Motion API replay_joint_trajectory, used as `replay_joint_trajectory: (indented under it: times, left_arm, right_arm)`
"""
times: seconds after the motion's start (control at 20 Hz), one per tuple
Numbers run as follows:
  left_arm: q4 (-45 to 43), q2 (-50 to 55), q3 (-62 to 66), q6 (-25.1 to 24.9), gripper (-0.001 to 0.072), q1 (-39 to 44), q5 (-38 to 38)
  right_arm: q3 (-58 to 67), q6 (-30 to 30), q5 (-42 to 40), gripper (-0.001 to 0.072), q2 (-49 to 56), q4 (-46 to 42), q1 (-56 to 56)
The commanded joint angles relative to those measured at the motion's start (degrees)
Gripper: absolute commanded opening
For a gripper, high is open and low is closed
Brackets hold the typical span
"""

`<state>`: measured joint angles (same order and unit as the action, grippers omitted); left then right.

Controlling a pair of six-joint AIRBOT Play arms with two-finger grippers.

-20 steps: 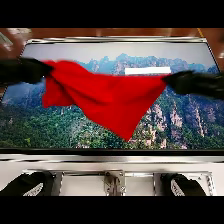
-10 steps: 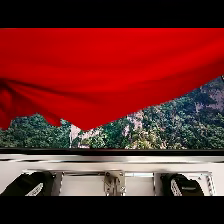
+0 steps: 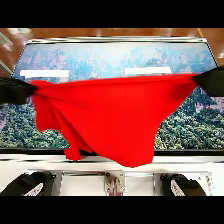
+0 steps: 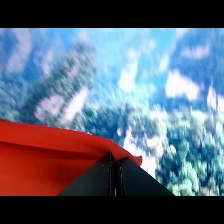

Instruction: Fold the shirts.

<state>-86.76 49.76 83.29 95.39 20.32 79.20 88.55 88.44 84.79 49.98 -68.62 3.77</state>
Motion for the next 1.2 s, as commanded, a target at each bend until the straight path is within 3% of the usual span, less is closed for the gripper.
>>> replay_joint_trajectory:
  times: [0.0,0.2,0.35,0.45,0.5,0.55,0.6,0.75,0.9,1.15]
  left_arm:
    - [-2.84,7.41,-11.87,0.57,0.0041,-0.07,-8.83]
    - [-2.78,21.99,-12.31,5.75,0.0042,-0.04,-15.02]
    - [0.59,30.99,-12.31,10.88,0.0043,-0.07,-13.92]
    - [4.04,34.73,-12.26,11.78,0.0067,-0.07,-12.41]
    - [4.24,35.41,-11.96,10.67,0.0251,-0.07,-11.34]
    - [3.74,35.34,-11.28,8.52,0.0460,-0.48,-9.88]
    - [2.78,35.08,-9.60,6.62,0.0553,-1.62,-6.47]
    - [2.16,32.04,-5.11,-0.20,0.0554,-7.13,5.38]
    - [2.95,24.13,-10.16,-1.25,0.0616,-12.07,9.18]
    - [15.10,8.74,-37.83,0.79,0.0616,-11.74,2.29]
  right_arm:
    - [-8.15,1.18,-6.75,0.0068,10.38,-4.02,0.04]
    - [-10.12,2.47,-18.16,0.0069,25.00,0.81,0.04]
    - [-10.12,2.45,-18.47,0.0069,33.83,7.17,-1.11]
    - [-10.12,2.43,-19.06,0.0070,37.09,7.28,-2.80]
    - [-10.10,2.43,-19.80,0.0145,37.73,7.32,-3.21]
    - [-10.03,2.01,-20.81,0.0450,37.66,7.15,-3.28]
    - [-9.35,-0.46,-19.54,0.0681,37.29,7.08,-2.75]
    - [-5.92,-6.97,-7.45,0.0682,34.49,1.01,1.51]
    - [-8.09,-9.27,4.59,0.0681,30.84,-8.87,8.70]
    - [-28.46,-11.93,-1.51,0.0682,23.71,1.01,20.39]
